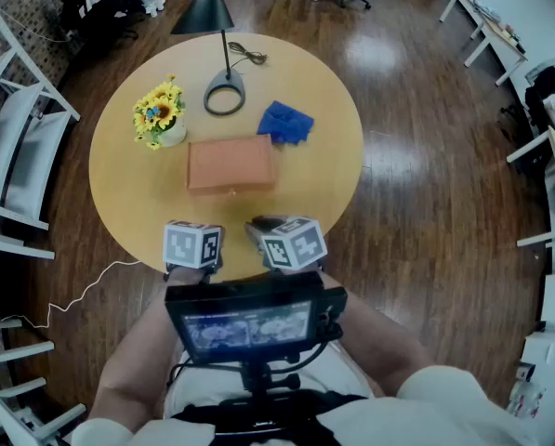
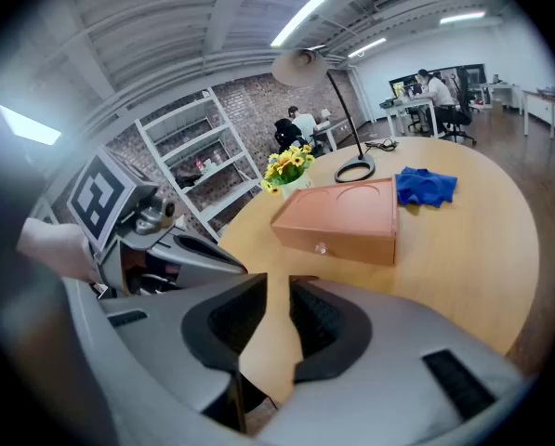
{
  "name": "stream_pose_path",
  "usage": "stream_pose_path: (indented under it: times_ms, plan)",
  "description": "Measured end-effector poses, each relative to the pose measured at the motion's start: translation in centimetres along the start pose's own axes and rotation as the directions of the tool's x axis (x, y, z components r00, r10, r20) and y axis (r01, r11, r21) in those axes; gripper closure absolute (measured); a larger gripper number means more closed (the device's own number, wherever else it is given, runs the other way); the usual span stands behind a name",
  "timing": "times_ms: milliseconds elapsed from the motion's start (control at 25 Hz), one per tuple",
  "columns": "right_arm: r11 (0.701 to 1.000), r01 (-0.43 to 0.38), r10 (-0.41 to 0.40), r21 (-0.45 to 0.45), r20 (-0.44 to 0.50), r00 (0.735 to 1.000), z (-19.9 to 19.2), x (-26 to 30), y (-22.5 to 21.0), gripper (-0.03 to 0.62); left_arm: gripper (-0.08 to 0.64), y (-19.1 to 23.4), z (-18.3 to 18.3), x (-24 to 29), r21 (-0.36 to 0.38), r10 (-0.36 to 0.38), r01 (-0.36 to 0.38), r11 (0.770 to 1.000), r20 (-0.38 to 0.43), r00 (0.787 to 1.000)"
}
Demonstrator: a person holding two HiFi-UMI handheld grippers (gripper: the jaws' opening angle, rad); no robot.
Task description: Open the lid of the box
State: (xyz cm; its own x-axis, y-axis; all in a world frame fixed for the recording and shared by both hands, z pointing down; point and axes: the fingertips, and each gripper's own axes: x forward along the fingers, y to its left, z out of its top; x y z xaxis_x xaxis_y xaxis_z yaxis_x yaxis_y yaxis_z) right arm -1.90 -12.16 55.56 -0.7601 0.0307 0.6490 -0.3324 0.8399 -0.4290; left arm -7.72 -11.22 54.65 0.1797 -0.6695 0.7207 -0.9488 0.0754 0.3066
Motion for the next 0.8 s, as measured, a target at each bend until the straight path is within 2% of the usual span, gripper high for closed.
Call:
stream_pose_path:
  times_ms: [40,280,320,360,480,520,600,640,760,800]
  plan:
    - [1.000,0.002,-0.002,-0.002,0.001,1.000,0.4,0.4,0.1,0.492,0.560,0.7,0.3,0.3,0.019,-0.005,0.005,1.000,-0.003,1.000]
    - [0.998,0.047,-0.048,0.029,0.019,0.999,3.8,3.2,-0.2,0.491,0.560,5.6,3.5,1.7,0.169,-0.048,0.053,0.984,-0.035,0.998]
    - [0.997,0.060,-0.061,0.042,0.031,0.998,4.6,3.7,-0.2,0.485,0.558,6.4,4.5,1.9,0.208,-0.062,0.069,0.976,-0.040,0.997]
    - [0.996,0.072,-0.075,0.057,0.040,0.996,5.4,4.3,-0.2,0.448,0.557,7.3,5.6,2.1,0.248,-0.077,0.086,0.965,-0.045,0.996]
    - [0.986,0.124,-0.134,0.114,0.083,0.987,7.1,6.0,-0.3,0.448,0.519,9.0,8.0,2.9,0.339,-0.147,0.160,0.927,-0.063,0.987]
    - [0.980,0.144,-0.159,0.139,0.102,0.982,7.2,6.5,-0.4,0.416,0.470,9.2,8.7,3.1,0.362,-0.182,0.193,0.912,-0.063,0.981]
    - [0.965,0.182,-0.209,0.186,0.134,0.969,6.6,7.2,-0.9,0.410,0.424,9.1,9.9,3.8,0.427,-0.250,0.252,0.869,-0.061,0.966]
    - [0.959,0.201,-0.233,0.202,0.150,0.961,6.1,7.5,-1.2,0.410,0.390,8.9,10.5,4.1,0.472,-0.276,0.271,0.839,-0.060,0.959]
    - [0.944,0.259,-0.300,0.207,0.202,0.932,4.9,7.7,-2.0,0.407,0.374,8.2,12.4,5.8,0.593,-0.328,0.307,0.745,-0.075,0.942]
    - [0.938,0.281,-0.322,0.201,0.213,0.922,4.4,7.7,-2.2,0.362,0.374,7.9,12.8,6.6,0.622,-0.340,0.323,0.713,-0.095,0.935]
